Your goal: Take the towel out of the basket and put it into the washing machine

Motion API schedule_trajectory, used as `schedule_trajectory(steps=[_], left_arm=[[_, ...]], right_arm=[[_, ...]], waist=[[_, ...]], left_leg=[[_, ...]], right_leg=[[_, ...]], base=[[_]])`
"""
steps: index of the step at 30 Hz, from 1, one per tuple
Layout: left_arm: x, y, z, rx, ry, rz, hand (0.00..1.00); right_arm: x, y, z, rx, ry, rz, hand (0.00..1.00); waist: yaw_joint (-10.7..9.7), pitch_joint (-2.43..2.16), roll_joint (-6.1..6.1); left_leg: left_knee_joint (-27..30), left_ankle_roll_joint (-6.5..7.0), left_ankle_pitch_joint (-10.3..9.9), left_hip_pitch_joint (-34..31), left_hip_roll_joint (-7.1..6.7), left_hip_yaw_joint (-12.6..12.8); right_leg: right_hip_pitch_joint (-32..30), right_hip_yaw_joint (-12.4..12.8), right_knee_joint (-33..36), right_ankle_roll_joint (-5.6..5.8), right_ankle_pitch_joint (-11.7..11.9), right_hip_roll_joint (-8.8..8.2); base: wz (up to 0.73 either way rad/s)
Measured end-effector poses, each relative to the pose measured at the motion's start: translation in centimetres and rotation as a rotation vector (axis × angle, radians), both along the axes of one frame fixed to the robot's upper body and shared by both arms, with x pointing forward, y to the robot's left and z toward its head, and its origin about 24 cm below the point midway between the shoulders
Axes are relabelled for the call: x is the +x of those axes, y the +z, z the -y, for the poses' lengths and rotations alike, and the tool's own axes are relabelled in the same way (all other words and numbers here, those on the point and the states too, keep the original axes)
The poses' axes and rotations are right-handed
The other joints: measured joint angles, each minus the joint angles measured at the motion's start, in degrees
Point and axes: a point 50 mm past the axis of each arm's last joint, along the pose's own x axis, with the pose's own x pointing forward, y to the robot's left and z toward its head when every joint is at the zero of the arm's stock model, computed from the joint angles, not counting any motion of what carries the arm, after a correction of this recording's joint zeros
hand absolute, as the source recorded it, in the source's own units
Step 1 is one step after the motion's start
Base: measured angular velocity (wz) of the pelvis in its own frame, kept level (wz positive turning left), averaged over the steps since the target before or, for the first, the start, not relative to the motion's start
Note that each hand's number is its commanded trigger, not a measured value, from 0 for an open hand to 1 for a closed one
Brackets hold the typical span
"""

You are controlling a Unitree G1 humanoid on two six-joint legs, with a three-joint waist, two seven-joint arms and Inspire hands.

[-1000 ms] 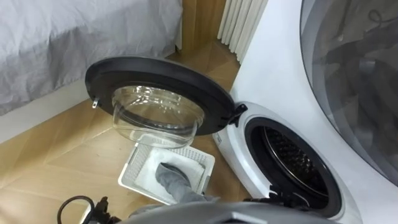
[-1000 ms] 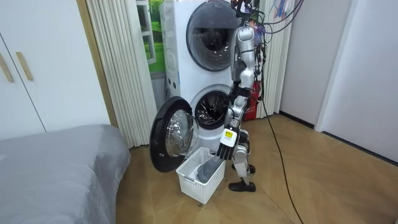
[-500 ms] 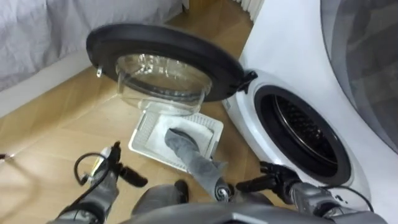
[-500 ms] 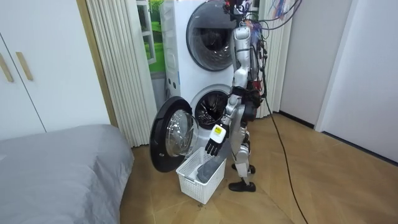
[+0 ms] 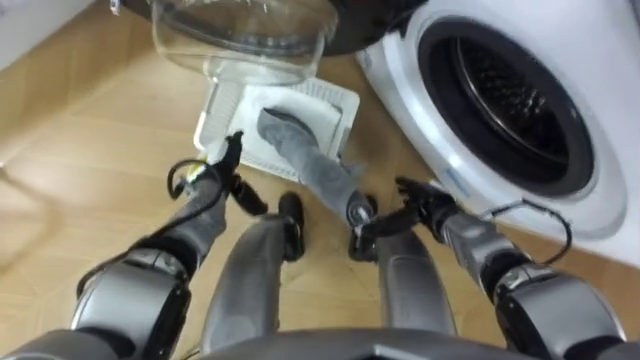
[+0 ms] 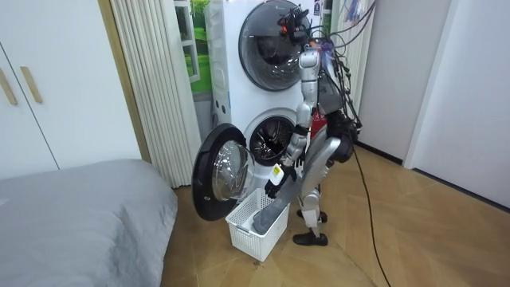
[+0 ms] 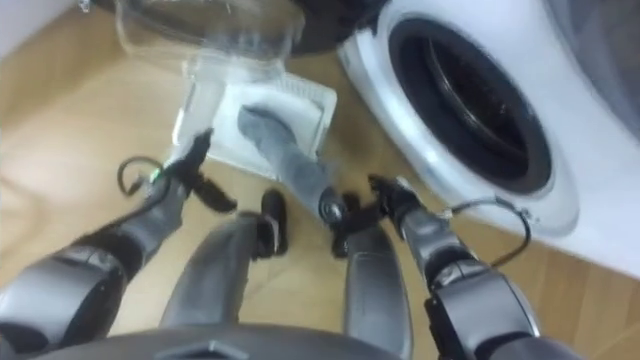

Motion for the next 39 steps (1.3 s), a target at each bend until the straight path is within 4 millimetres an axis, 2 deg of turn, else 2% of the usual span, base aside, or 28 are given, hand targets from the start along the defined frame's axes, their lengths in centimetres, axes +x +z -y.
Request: schedule_trajectory(steps=[2,4,7,13,16,18,20,22,25,27,31,32,33,39], left_arm=[[0.6,0.5,0.1,0.018,-0.018,0.028,0.00],[1.3,1.1,0.1,0.035,-0.034,0.056,0.00],[2.2,2.1,0.5,0.074,-0.085,0.120,0.00],[3.8,3.9,1.4,0.180,-0.208,0.227,0.00],[3.8,4.0,1.9,0.229,-0.270,0.253,0.00],[3.7,4.0,2.3,0.248,-0.303,0.263,0.00],[3.7,4.0,2.7,0.263,-0.336,0.265,0.00],[3.9,4.1,2.6,0.278,-0.356,0.267,0.00],[4.4,4.6,2.5,0.295,-0.381,0.282,0.00],[4.4,4.7,2.5,0.298,-0.380,0.283,0.00],[4.5,4.7,2.4,0.296,-0.390,0.264,0.00],[4.5,4.7,2.4,0.293,-0.395,0.260,0.53],[4.4,4.6,2.6,0.292,-0.411,0.245,1.00],[4.4,4.5,3.3,0.313,-0.509,0.182,1.00]], right_arm=[[1.0,0.7,-0.3,0.020,-0.004,0.036,0.00],[1.8,1.2,-0.6,0.037,-0.005,0.061,0.00],[2.7,2.0,-1.1,0.046,0.017,0.105,0.00],[4.1,3.4,-2.2,0.041,0.073,0.211,0.00],[4.5,4.0,-2.5,0.055,0.094,0.251,0.00],[4.6,4.1,-3.0,0.064,0.106,0.259,0.00],[4.8,4.3,-3.2,0.064,0.120,0.264,0.00],[5.4,4.9,-3.9,0.089,0.132,0.284,0.00],[5.8,5.5,-4.4,0.123,0.127,0.311,0.00],[5.9,5.6,-4.6,0.136,0.127,0.314,0.00],[6.0,5.8,-5.3,0.158,0.136,0.328,0.00],[6.0,5.8,-5.3,0.158,0.137,0.328,0.00],[6.0,5.8,-5.3,0.160,0.138,0.328,0.00],[6.1,6.1,-5.5,0.183,0.141,0.349,0.00]], waist=[[-0.8,0.03,-0.03],[-1.3,0.10,0.00],[-2.4,0.14,0.05],[-4.1,0.16,0.05],[-5.2,0.16,0.05],[-5.4,0.16,0.05],[-6.0,0.17,0.02],[-7.4,0.20,-0.11],[-8.8,0.27,-0.24],[-9.1,0.35,-0.43],[-10.2,0.45,-0.71],[-10.2,0.45,-0.72],[-10.2,0.45,-0.73],[-10.3,0.42,-1.11]], left_leg=[[3.0,-0.34,-0.5,-4.2,0.58,0.0],[7.1,-0.69,-1.2,-9.3,2.01,-0.2],[11.9,-0.81,-2.2,-14.6,2.50,-0.3],[18.3,-1.59,-4.3,-21.1,3.65,-0.3],[20.4,-2.02,-5.0,-23.5,4.17,-0.9],[21.5,-2.37,-5.4,-24.6,4.60,-1.6],[22.5,-2.49,-6.0,-25.2,5.02,-1.7],[24.0,-2.59,-6.9,-26.4,5.15,-1.7],[25.3,-2.60,-7.2,-28.5,5.39,-1.7],[25.9,-2.63,-7.7,-28.9,6.06,-1.7],[26.0,-2.63,-7.9,-29.4,6.17,-1.7],[26.0,-2.63,-8.0,-29.4,6.20,-1.7],[26.1,-2.61,-8.1,-29.5,6.22,-1.7],[26.5,-2.49,-8.4,-30.5,6.85,-1.7]], right_leg=[[-4.1,0.1,2.8,-0.44,-0.7,0.07],[-8.7,0.2,5.5,-0.94,-0.9,0.73],[-14.2,0.4,10.6,-1.79,-2.1,0.70],[-20.9,0.5,17.3,-3.00,-4.1,0.82],[-23.0,-0.3,18.9,-3.75,-4.5,0.91],[-23.5,-0.6,19.0,-3.91,-4.5,1.79],[-24.0,-0.9,20.0,-4.29,-5.1,1.68],[-25.4,-0.9,21.3,-4.64,-5.6,1.72],[-27.4,-1.0,22.7,-4.94,-6.1,1.75],[-27.8,-1.0,23.0,-5.04,-6.3,2.09],[-28.3,-1.0,22.8,-5.06,-6.4,2.39],[-28.3,-1.0,22.8,-5.03,-6.4,2.44],[-28.3,-1.0,22.8,-4.95,-6.6,2.47],[-29.2,-0.9,22.9,-4.81,-6.7,2.76]], base=[[0.02],[-0.14],[-0.01],[-0.02],[-0.06],[-0.08],[-0.06],[-0.07],[-0.03],[-0.09],[-0.05],[-0.03],[0.00],[-0.02]])
